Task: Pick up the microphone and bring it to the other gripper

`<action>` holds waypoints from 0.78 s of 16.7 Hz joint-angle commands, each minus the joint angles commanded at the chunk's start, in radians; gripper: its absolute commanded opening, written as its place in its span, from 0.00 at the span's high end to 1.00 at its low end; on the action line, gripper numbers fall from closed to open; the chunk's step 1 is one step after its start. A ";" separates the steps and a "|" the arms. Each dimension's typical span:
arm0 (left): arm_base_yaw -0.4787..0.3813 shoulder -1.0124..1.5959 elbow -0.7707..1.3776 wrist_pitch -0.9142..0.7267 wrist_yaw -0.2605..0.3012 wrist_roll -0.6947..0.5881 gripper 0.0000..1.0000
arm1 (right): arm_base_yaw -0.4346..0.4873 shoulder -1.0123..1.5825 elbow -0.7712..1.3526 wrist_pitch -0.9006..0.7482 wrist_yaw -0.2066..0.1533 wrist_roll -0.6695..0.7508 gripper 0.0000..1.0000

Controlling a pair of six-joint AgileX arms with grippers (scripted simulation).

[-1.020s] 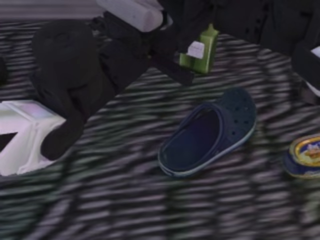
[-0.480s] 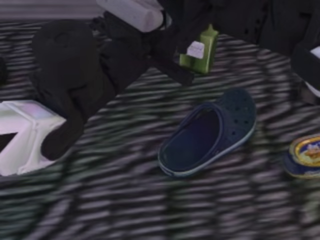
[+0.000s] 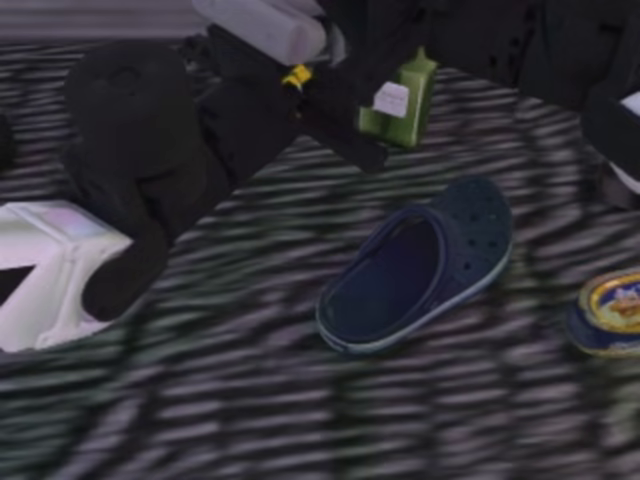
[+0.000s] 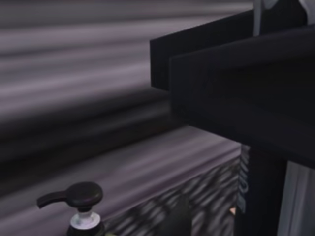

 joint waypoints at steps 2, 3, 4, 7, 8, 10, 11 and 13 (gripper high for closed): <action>0.000 0.000 0.000 0.000 0.000 0.000 0.02 | 0.000 0.000 0.000 0.000 0.000 0.000 1.00; 0.000 0.000 0.000 0.000 0.000 0.000 0.00 | 0.000 0.000 0.000 0.000 0.000 0.000 1.00; 0.000 0.000 0.000 0.000 0.000 0.000 0.00 | 0.000 0.000 0.000 0.000 0.000 0.000 1.00; 0.000 0.000 0.000 0.000 0.000 0.000 0.00 | 0.000 0.000 0.000 0.000 0.000 0.000 1.00; 0.000 0.000 0.000 0.000 0.000 0.000 0.00 | 0.000 0.000 0.000 0.000 0.000 0.000 1.00; 0.000 0.000 0.000 0.000 0.000 0.000 0.00 | 0.000 0.000 0.000 0.000 0.000 0.000 1.00; 0.005 0.010 -0.011 0.001 -0.004 0.004 0.00 | -0.002 -0.008 0.010 0.000 0.006 -0.002 1.00; 0.009 -0.007 -0.027 -0.004 0.000 0.003 0.00 | -0.010 -0.014 0.003 -0.001 -0.002 0.003 1.00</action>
